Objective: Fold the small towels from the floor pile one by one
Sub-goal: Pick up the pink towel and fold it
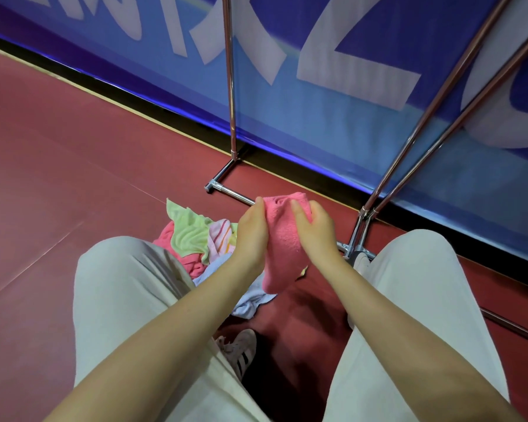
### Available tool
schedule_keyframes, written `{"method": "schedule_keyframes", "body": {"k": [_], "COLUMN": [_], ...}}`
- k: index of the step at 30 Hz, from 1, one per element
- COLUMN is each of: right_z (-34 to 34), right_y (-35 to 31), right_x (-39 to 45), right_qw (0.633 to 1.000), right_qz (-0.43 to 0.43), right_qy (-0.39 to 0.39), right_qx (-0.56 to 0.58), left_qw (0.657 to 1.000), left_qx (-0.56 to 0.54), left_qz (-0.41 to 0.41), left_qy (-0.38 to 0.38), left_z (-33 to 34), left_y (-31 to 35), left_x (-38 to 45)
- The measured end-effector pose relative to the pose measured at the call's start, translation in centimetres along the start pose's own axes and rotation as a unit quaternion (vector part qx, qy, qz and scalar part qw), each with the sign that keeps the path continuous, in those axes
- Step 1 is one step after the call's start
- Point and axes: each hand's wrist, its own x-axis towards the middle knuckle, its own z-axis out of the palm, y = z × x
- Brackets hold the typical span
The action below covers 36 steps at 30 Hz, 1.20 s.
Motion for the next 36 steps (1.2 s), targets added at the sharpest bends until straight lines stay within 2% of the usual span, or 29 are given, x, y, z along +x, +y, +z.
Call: {"method": "schedule_keyframes", "body": {"k": [3,7,11,16,22,27,31,36], "right_z": [-0.1,-0.3,-0.5,0.2,0.8,1.8,3.1,3.9], "right_y": [-0.1,-0.5,-0.8,-0.9,-0.5,0.3,1.8,2.7], "right_x": [-0.2,-0.3,-0.3,-0.9,-0.4,0.5,0.9,1.0], "right_qw": [0.999,0.994,0.988,0.98,0.938,0.936,0.959,0.96], "right_qz": [0.031,0.047,0.039,0.011,0.048,0.032,0.044,0.071], "right_qy": [0.011,0.016,0.021,-0.028,-0.119,-0.178,-0.206,-0.192], "right_qx": [0.036,0.099,0.149,0.195,0.323,0.302,0.191,0.19], "left_qw": [0.999,0.987,0.98,0.983,0.979,0.981,0.982,0.979], "left_qx": [0.04,0.089,0.129,0.064,0.014,-0.039,-0.097,-0.144], "left_qz": [0.01,0.104,0.15,0.169,0.198,0.182,0.153,0.138], "left_qy": [-0.011,-0.088,-0.027,-0.011,-0.038,-0.049,-0.061,-0.046], "left_z": [0.1,0.1,-0.2,-0.7,-1.2,-1.7,-1.3,-1.4], "left_y": [0.2,-1.5,-2.6,-1.7,1.0,3.7,5.1,6.7], "left_x": [-1.4,-1.3,-0.5,0.4,1.5,2.6,3.3,4.1]}}
